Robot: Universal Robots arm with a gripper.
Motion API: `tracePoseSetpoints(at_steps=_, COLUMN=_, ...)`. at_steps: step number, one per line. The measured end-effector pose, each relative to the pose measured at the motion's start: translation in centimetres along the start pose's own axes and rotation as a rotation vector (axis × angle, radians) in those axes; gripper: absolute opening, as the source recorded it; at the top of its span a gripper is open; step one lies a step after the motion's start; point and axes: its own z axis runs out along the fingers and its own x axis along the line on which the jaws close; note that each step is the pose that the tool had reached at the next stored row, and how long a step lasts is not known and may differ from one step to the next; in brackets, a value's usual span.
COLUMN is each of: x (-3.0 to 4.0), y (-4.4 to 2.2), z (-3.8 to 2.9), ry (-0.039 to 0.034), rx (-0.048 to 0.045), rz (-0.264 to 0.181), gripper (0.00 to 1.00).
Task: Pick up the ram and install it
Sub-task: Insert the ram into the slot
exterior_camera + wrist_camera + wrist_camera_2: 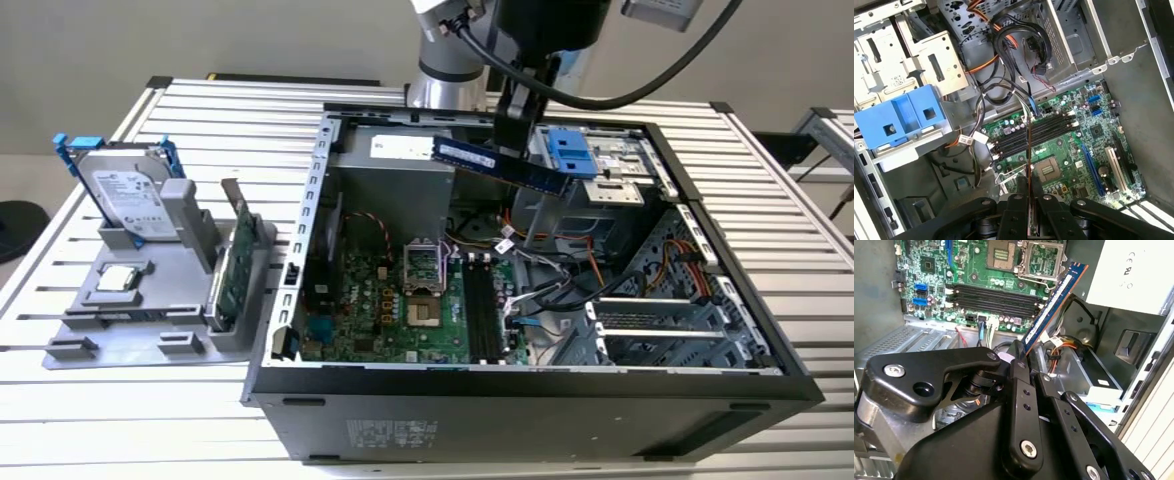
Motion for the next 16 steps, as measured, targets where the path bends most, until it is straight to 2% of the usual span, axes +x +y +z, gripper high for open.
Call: tracePoseSetpoints(at_steps=16, x=0.0, y=0.0, z=0.0, ry=-0.0017, rx=0.0073, rz=0.132, gripper=0.0)
